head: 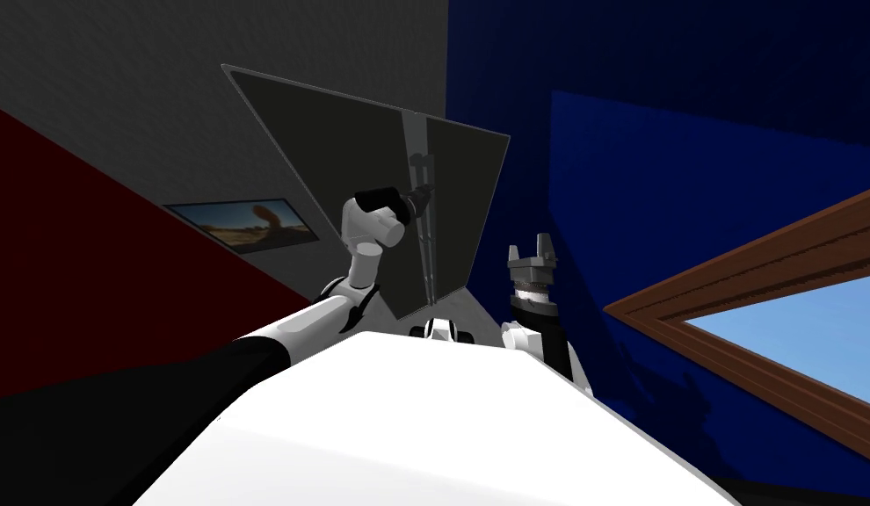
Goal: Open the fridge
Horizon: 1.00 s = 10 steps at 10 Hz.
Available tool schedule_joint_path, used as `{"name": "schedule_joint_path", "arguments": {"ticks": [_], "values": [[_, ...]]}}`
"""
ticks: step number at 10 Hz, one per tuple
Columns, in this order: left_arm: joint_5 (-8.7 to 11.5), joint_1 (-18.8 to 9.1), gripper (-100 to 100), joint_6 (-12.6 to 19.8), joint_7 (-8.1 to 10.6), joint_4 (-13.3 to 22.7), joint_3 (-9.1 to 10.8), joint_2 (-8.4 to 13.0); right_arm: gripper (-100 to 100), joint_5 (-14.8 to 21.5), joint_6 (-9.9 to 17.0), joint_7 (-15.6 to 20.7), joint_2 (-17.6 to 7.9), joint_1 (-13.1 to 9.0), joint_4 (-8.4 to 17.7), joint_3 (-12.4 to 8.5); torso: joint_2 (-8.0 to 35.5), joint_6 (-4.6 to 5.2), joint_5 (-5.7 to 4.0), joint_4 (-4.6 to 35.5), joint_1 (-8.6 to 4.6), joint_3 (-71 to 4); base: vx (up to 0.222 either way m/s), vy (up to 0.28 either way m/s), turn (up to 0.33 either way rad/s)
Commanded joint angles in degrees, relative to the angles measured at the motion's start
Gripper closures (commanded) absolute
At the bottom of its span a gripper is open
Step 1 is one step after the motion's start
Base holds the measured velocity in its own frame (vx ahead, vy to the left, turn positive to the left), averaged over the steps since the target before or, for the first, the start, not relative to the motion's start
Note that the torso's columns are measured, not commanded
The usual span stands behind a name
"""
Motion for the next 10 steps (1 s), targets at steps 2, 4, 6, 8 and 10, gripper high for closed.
{"name": "schedule_joint_path", "arguments": {"ticks": [2,4,6,8,10], "values": [[0.9,-3.4,-100,2.5,-0.65,1.0,0.91,1.1,0,0.0,0.0,0.0,0.0,0.0,0.0,0.0,0.1,-0.03,0.06,-0.1,0.06,0.1,0.002,0.0,-0.005],[1.2,-4.2,-100,3.2,-0.81,1.3,1.1,1.4,0,0.0,0.0,0.0,0.0,0.0,0.0,0.0,0.0,-0.07,0.04,0.0,0.06,0.0,0.01,-0.01,0.003],[1.5,-5.0,-100,3.9,-0.98,1.5,1.29,1.7,0,0.0,0.0,0.0,0.0,0.0,0.0,0.0,-0.1,-0.03,0.01,0.1,0.09,-0.1,0.007,0.006,-0.01],[1.8,-5.8,-100,4.6,-1.14,1.7,1.49,1.9,0,0.0,0.0,0.0,0.0,0.0,0.0,0.0,-0.1,-0.07,0.01,0.2,0.11,-0.1,-0.001,-0.014,0.0],[1.8,-5.8,-100,4.6,-1.14,1.7,1.49,1.9,0,0.0,0.0,0.0,0.0,0.0,0.0,0.0,-0.1,-0.06,-0.02,0.3,0.15,-0.1,0.008,0.001,0.006]]}}
